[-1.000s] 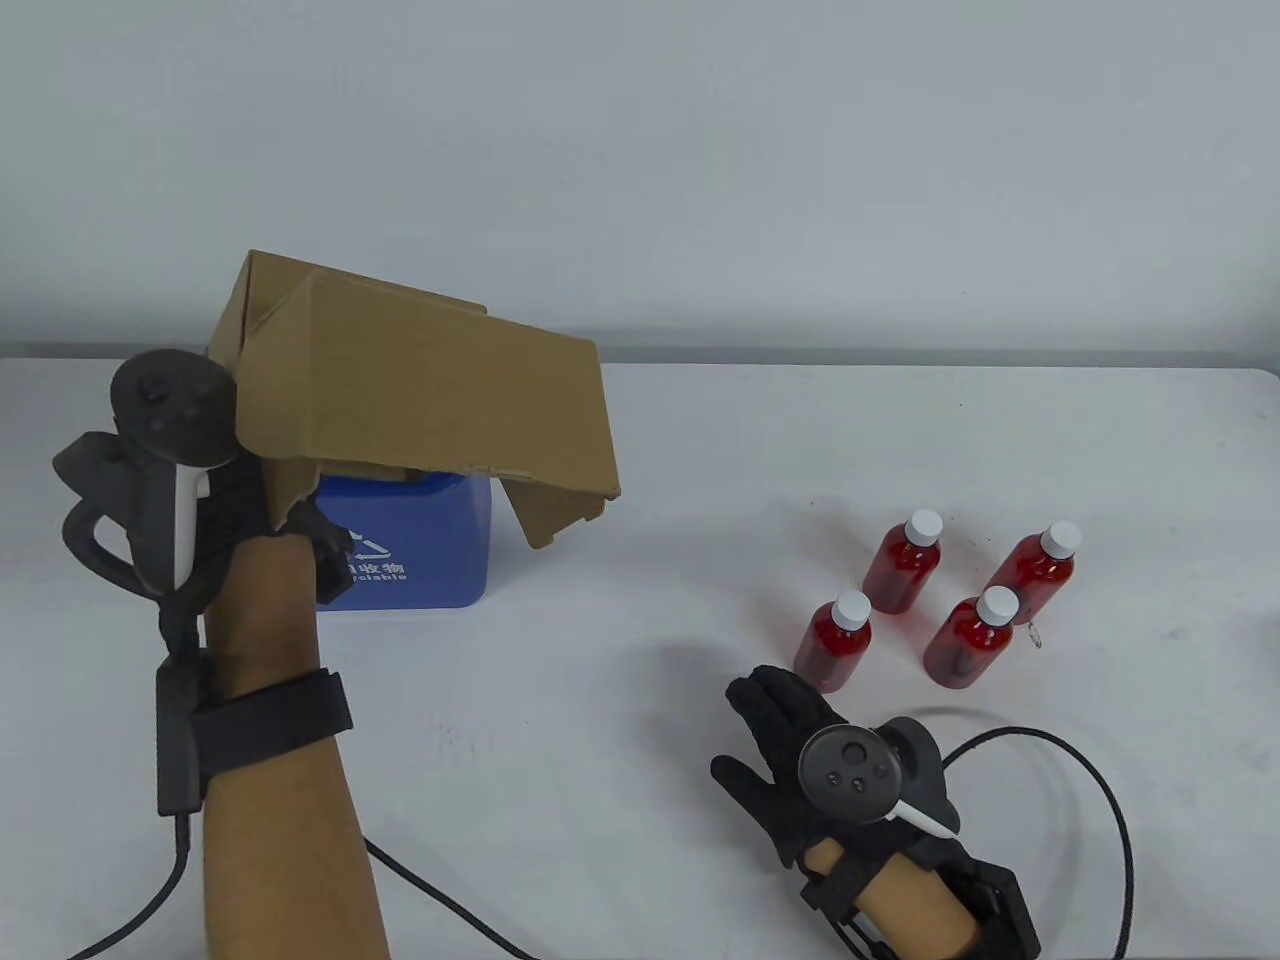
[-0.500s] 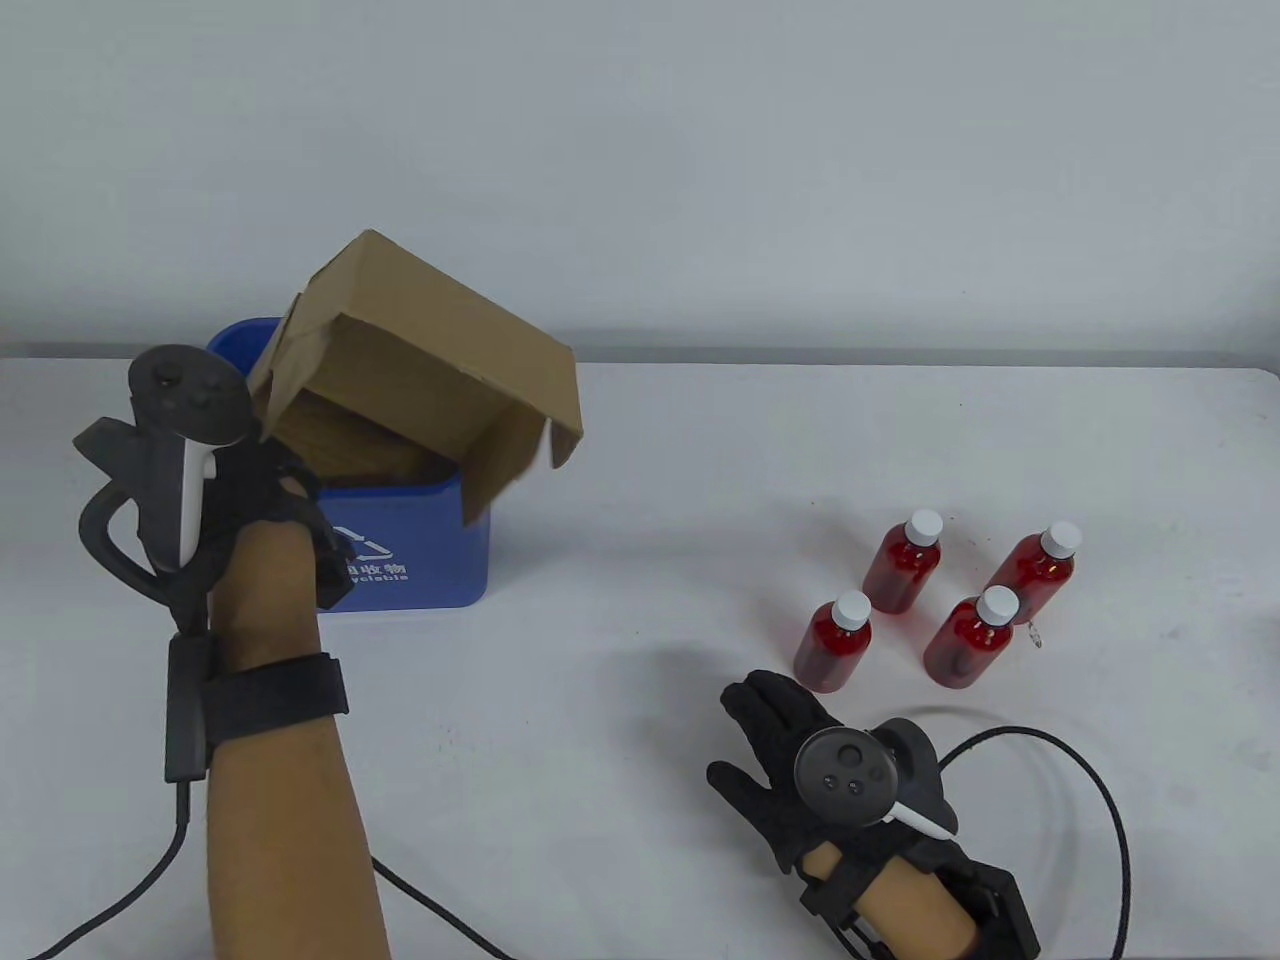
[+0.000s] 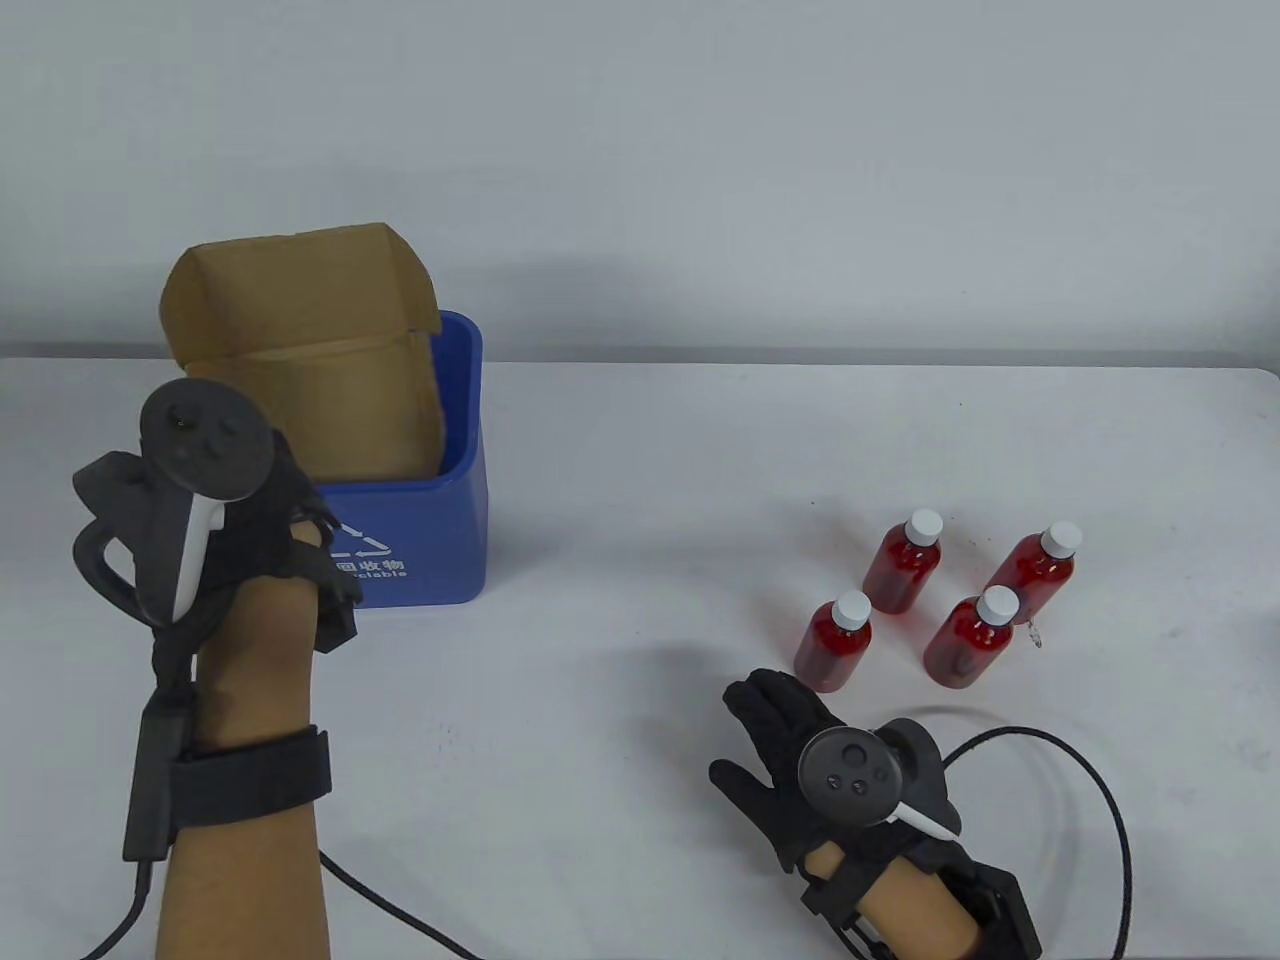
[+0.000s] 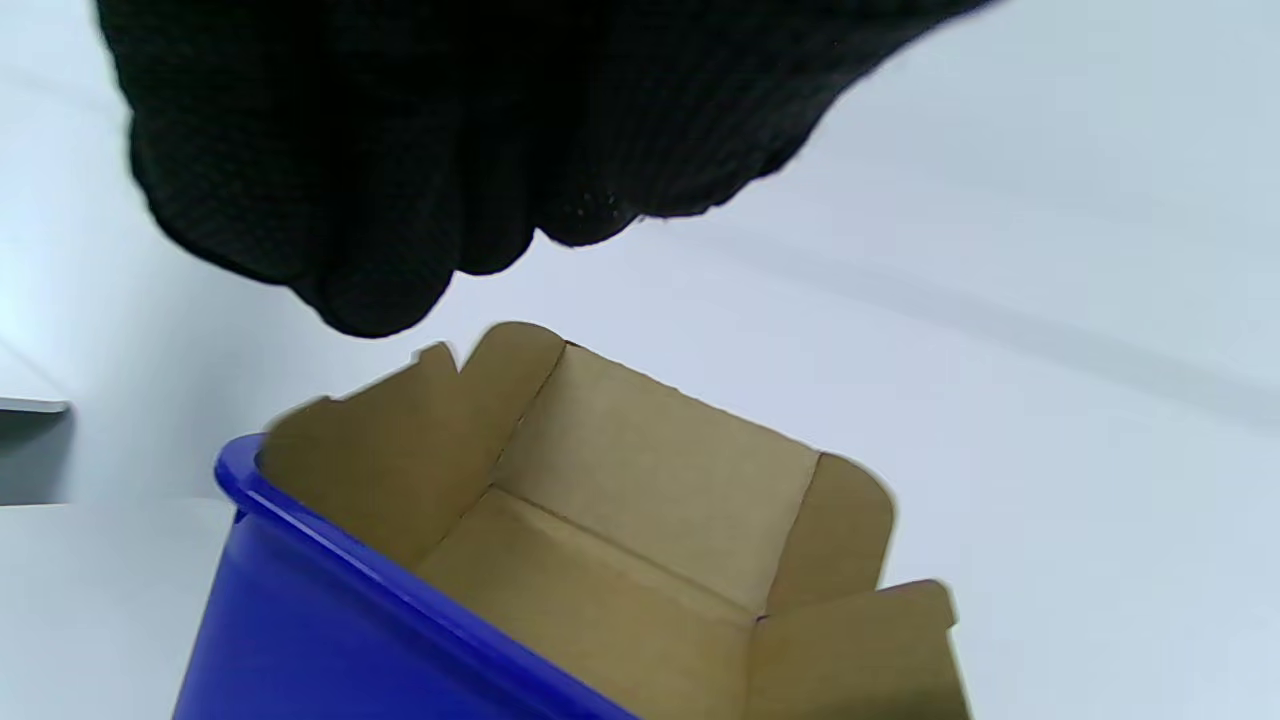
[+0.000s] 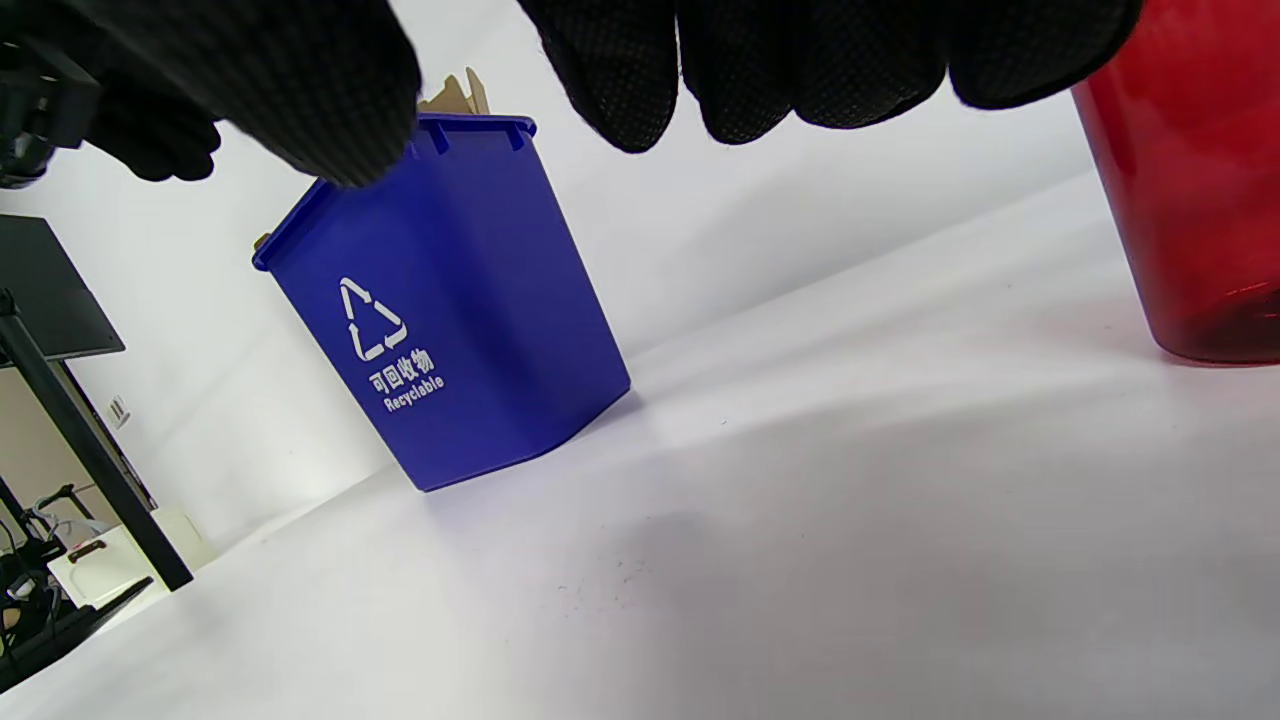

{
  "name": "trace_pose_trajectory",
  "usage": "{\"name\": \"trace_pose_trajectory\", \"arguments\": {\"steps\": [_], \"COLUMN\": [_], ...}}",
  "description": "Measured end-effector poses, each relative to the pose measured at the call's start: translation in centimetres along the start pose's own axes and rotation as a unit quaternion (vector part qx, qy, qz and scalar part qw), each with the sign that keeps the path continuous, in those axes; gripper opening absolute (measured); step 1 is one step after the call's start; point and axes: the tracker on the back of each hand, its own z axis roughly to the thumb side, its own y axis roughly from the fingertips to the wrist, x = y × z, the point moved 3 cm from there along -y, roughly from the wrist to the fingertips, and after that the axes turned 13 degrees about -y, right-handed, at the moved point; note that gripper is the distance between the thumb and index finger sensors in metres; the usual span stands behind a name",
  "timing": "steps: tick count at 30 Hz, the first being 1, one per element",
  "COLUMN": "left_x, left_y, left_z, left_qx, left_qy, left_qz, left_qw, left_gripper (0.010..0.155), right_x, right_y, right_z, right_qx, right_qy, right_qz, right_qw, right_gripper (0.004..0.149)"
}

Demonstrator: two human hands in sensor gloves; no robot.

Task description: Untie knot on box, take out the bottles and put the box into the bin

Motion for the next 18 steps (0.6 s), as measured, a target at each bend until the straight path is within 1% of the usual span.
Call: {"name": "trace_pose_trajectory", "arguments": {"steps": [4,9,10,14,18], "left_x": [-0.1,-1.3,-1.8,-3.8,-5.9], "left_y": [2.0,5.2,6.1,8.9,11.0], "left_z": [1.3,2.7,3.0,3.6,3.8], "left_qx": [-0.059,-0.141,-0.163,-0.213,-0.245], "left_qy": [-0.001,0.0,-0.002,-0.008,-0.018], "left_qz": [0.008,0.027,0.031,0.039,0.044], "left_qw": [0.998,0.99,0.986,0.976,0.968], "left_gripper": [0.056,0.06,0.062,0.066,0.069], "right_x": [-0.1,-0.4,-0.5,-0.8,-0.9], "right_y": [0.0,0.1,0.1,0.2,0.2], "right_z": [-0.1,-0.2,-0.2,-0.2,-0.2], "right_qx": [0.003,0.004,0.005,0.005,0.004], "right_qy": [0.0,0.001,0.002,0.002,0.005], "right_qz": [-0.002,-0.01,-0.013,-0.02,-0.023], "right_qw": [1.0,1.0,1.0,1.0,1.0], "right_gripper": [0.072,0.072,0.072,0.072,0.072]}}
